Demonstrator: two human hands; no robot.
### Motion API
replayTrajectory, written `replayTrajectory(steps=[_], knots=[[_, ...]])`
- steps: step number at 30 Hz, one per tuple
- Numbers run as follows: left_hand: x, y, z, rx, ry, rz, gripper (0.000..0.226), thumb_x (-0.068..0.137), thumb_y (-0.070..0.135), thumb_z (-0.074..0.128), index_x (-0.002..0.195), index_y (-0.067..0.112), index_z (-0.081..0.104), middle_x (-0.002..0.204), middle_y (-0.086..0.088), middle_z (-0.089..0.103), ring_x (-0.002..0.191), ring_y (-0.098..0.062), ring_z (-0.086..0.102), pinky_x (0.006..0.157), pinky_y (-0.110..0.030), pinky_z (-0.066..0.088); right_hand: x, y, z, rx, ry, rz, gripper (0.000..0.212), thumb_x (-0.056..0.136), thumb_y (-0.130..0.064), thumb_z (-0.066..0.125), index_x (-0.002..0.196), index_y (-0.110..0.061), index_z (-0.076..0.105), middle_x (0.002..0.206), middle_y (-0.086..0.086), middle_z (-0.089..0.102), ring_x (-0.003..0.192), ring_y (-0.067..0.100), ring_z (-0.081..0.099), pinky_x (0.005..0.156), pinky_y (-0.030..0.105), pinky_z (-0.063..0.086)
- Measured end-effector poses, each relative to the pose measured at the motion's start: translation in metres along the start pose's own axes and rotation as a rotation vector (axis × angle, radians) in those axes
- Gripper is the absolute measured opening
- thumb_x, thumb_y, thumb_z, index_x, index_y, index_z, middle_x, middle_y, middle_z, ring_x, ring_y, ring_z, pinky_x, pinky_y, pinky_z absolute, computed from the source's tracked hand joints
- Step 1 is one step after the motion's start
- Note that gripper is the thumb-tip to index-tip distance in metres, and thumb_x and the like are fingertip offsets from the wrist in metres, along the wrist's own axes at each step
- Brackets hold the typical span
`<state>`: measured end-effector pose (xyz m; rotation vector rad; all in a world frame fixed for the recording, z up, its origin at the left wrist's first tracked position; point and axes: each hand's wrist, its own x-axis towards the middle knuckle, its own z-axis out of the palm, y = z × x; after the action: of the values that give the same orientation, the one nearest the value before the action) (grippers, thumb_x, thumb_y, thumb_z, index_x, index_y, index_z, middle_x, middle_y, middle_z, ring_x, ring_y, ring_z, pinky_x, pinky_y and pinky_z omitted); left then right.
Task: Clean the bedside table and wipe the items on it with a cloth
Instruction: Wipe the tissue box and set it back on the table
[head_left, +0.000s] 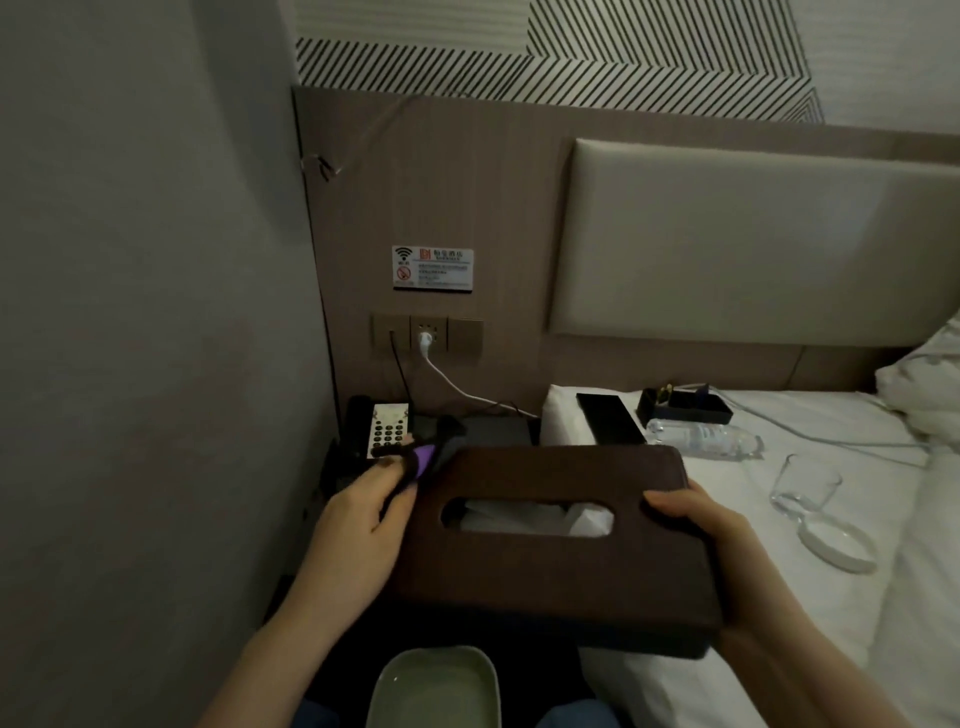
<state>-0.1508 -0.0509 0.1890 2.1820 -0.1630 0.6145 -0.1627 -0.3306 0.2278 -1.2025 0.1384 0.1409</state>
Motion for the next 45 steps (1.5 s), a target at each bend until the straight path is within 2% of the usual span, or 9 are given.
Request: replayTrajectory(steps=[8, 13, 19, 22, 29, 33, 38, 41, 45], knots=[[-0.039, 0.024, 0.020, 0.096, 0.030, 0.209, 0.033, 0.092, 0.027, 0.050, 0.122, 0.027, 0.063, 0.141, 0.024, 0.040, 0.135, -0.003, 0.035, 0.108, -0.022, 0.033, 0.018, 0.001, 0.009, 0.253, 0.154, -0.098, 0.059, 0.068, -0.016, 0.067, 0.126, -0.006, 0.060, 0.102, 0.014, 0.068, 0.091, 0.033, 0.065, 0.079, 0.043, 0.057], [-0.008, 0.039, 0.028, -0.019, -0.004, 0.151, 0.045, 0.094, 0.047, 0.030, 0.132, 0.068, 0.020, 0.154, 0.031, -0.002, 0.144, 0.005, -0.009, 0.113, -0.018, 0.007, 0.022, 0.002, 0.026, 0.441, 0.208, -0.104, 0.056, 0.078, -0.017, 0.065, 0.132, -0.007, 0.057, 0.122, 0.012, 0.066, 0.116, 0.034, 0.061, 0.102, 0.049, 0.045], [0.014, 0.060, 0.028, -0.585, 0.450, -0.151, 0.030, 0.100, 0.039, 0.041, 0.090, 0.058, 0.062, 0.093, 0.036, 0.061, 0.092, 0.016, 0.055, 0.081, -0.022, 0.047, 0.017, -0.002, 0.042, 0.441, 0.224, -0.219, 0.052, 0.080, -0.011, 0.067, 0.129, -0.007, 0.054, 0.114, 0.015, 0.069, 0.099, 0.029, 0.070, 0.081, 0.046, 0.058], [0.018, 0.053, 0.025, -0.845, 0.572, -0.430, 0.029, 0.097, 0.051, 0.041, 0.122, 0.047, 0.055, 0.112, 0.028, 0.057, 0.104, 0.008, 0.052, 0.090, -0.026, 0.039, 0.012, 0.003, 0.043, 0.402, 0.242, -0.308, 0.055, 0.080, -0.007, 0.069, 0.130, -0.013, 0.049, 0.107, 0.012, 0.067, 0.074, 0.018, 0.073, 0.056, 0.034, 0.057], [0.000, 0.053, 0.041, -0.480, 0.190, -0.246, 0.037, 0.100, 0.032, 0.040, 0.136, 0.040, 0.035, 0.139, 0.021, 0.037, 0.123, 0.012, 0.034, 0.090, 0.001, 0.030, 0.005, 0.023, 0.048, 0.341, 0.263, -0.354, 0.085, 0.058, -0.018, 0.082, 0.134, -0.026, 0.044, 0.112, 0.009, 0.063, 0.075, 0.016, 0.073, 0.055, 0.031, 0.057], [-0.042, 0.070, 0.067, -0.331, 0.090, -0.113, 0.028, 0.097, 0.035, 0.044, 0.125, 0.039, 0.043, 0.147, 0.008, 0.037, 0.135, -0.002, 0.029, 0.114, -0.027, 0.027, 0.011, 0.033, 0.050, 0.297, 0.346, -0.371, 0.079, 0.065, -0.012, 0.083, 0.129, -0.036, 0.043, 0.113, 0.007, 0.061, 0.079, 0.015, 0.073, 0.063, 0.037, 0.060], [-0.078, 0.091, 0.083, -0.054, 0.070, 0.276, 0.037, 0.087, 0.037, 0.042, 0.107, 0.026, 0.071, 0.132, 0.013, 0.054, 0.131, -0.009, 0.035, 0.107, -0.022, 0.037, 0.009, 0.035, 0.045, 0.383, 0.369, -0.347, 0.075, 0.069, -0.007, 0.079, 0.129, -0.033, 0.043, 0.111, 0.013, 0.062, 0.078, 0.023, 0.074, 0.062, 0.035, 0.060], [-0.061, 0.089, 0.074, -0.215, -0.011, 0.002, 0.034, 0.096, 0.057, 0.025, 0.121, 0.050, 0.047, 0.137, 0.042, 0.015, 0.138, 0.013, 0.004, 0.112, -0.010, 0.008, 0.001, 0.039, 0.049, 0.391, 0.364, -0.345, 0.076, 0.060, -0.009, 0.081, 0.124, -0.031, 0.046, 0.106, 0.014, 0.064, 0.071, 0.021, 0.074, 0.055, 0.030, 0.057], [-0.030, 0.074, 0.059, -0.564, 0.029, -0.342, 0.027, 0.097, 0.046, 0.030, 0.115, 0.066, 0.024, 0.153, 0.021, 0.014, 0.143, -0.003, 0.013, 0.118, -0.035, 0.018, -0.012, 0.043, 0.053, 0.374, 0.317, -0.312, 0.082, 0.044, -0.018, 0.086, 0.113, -0.045, 0.051, 0.113, 0.011, 0.059, 0.081, 0.031, 0.073, 0.061, 0.042, 0.059]])
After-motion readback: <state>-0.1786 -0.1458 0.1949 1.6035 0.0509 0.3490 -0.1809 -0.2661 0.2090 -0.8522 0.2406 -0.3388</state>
